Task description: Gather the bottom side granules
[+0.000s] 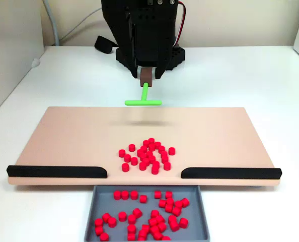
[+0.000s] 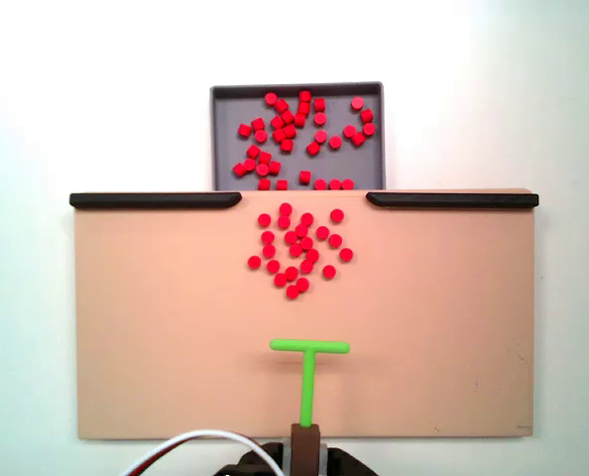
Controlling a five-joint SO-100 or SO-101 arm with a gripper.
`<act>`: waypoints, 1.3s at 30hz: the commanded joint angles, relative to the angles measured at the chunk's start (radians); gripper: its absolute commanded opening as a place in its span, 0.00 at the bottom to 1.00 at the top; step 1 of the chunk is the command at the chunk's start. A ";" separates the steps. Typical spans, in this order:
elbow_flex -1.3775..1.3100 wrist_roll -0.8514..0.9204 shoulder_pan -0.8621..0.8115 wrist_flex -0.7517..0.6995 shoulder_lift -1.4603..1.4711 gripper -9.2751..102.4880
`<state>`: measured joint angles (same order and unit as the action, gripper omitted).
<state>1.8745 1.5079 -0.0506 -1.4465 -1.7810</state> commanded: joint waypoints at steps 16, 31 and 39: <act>-0.032 -0.012 0.015 0.003 -0.048 0.08; -0.032 -0.028 0.020 0.003 -0.057 0.08; -0.031 -0.034 0.015 0.003 -0.083 0.08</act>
<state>1.8745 1.4772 -0.0337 -1.4465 -1.8239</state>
